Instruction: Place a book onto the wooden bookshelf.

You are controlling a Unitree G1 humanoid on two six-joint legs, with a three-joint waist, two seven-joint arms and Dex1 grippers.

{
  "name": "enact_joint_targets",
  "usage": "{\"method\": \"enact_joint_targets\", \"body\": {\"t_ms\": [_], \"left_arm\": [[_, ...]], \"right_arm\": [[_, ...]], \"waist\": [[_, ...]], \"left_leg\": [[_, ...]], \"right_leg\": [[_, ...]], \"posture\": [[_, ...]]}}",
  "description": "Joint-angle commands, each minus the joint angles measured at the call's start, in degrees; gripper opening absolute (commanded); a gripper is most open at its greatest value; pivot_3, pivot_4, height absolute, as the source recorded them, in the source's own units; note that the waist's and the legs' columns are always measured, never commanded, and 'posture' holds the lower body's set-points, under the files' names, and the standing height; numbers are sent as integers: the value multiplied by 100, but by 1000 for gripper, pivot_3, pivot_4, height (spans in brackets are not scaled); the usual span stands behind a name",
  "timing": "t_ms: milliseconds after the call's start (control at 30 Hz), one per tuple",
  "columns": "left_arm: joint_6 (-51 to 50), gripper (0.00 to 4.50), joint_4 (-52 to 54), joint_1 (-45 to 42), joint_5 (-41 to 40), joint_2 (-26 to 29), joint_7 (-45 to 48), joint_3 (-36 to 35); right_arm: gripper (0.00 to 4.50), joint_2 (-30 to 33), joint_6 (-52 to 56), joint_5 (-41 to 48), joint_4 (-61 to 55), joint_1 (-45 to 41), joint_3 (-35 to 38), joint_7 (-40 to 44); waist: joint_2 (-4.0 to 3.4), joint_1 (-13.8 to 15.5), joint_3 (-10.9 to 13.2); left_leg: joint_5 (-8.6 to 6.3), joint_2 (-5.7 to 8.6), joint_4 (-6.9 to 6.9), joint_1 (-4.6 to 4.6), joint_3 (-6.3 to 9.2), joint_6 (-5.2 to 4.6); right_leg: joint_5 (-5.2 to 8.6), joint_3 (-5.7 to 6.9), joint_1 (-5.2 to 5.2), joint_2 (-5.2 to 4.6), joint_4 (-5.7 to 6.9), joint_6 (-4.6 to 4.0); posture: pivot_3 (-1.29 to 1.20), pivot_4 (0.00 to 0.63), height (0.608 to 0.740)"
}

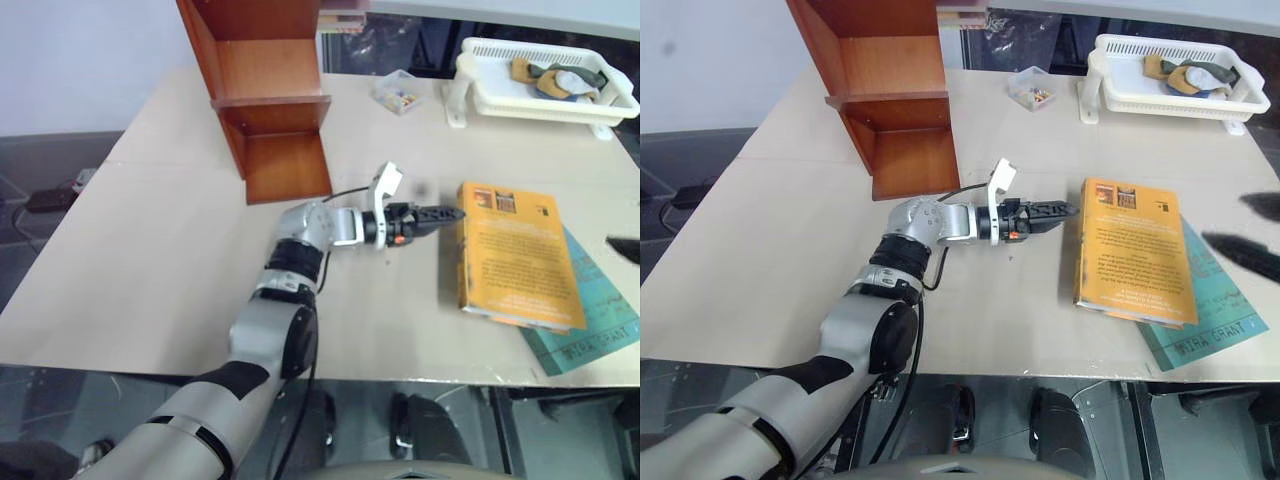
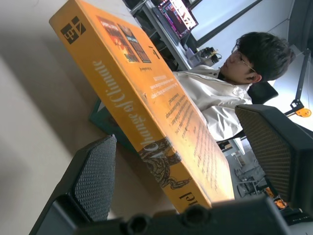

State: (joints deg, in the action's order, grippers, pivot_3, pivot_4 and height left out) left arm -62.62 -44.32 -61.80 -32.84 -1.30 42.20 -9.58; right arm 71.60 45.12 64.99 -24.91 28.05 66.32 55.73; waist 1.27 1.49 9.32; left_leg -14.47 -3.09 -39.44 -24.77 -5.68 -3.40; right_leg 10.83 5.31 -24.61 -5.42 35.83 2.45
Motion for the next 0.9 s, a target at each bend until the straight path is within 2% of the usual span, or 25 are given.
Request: {"method": "enact_joint_targets", "body": {"t_ms": [33, 167, 300, 467, 600, 700, 900], "left_arm": [[-125, 4500, 372, 23, -179, -28, -24, -84], [-219, 4500, 536, 88, -218, -12, -78, -114], [-222, 4500, 599, 120, -199, 16, -63, -71], [-141, 4500, 469, 59, -151, -12, -21, -18], [-7, 4500, 291, -15, -86, -96, 6, 51], [69, 4500, 172, -74, -74, -184, 50, 91], [287, 4500, -376, -282, 30, -435, 142, 131]], "right_arm": [[3617, -77, 682, 28, -218, -42, 927, 693], [3617, -504, 761, -529, -525, 68, 1492, 852], [3617, -869, 350, -1495, -734, 21, 1504, 432], [3617, -987, 856, -967, -763, -136, 1405, 493], [3617, -1479, 896, -595, -1162, -106, 1472, 400], [3617, -1795, 883, -106, -1524, -86, 1420, 176], [3617, -2047, 651, 175, -1917, -41, 1183, -311]], "waist": [[0, 4, 0], [0, 23, 0], [-3, 53, -2], [-3, 60, -2], [-1, 81, -1], [-4, 76, -2], [-2, 76, -2]], "left_leg": [[0, 0, 0, 0, 2, 0], [0, 0, 0, 0, 6, 1], [0, 4, -1, 1, -1, 1], [0, 4, -2, 3, 0, 1], [0, 4, -2, 1, 2, 1], [0, 6, -2, 0, 3, 1], [0, 5, -3, 2, 3, 1]], "right_leg": [[0, 2, 1, 0, 0, 0], [11, 3, 0, 0, 3, 18], [12, -1, 0, -4, 4, 22], [12, -2, 0, -4, 7, 19], [3, 0, 0, -4, 7, 5], [3, 0, 0, -5, 6, 5], [11, 1, 1, -5, 7, 18]], "posture": [[0, 150, 740], [0, 150, 740], [0, 150, 740], [0, 150, 740], [0, 150, 740], [0, 150, 740], [0, 150, 740]]}}
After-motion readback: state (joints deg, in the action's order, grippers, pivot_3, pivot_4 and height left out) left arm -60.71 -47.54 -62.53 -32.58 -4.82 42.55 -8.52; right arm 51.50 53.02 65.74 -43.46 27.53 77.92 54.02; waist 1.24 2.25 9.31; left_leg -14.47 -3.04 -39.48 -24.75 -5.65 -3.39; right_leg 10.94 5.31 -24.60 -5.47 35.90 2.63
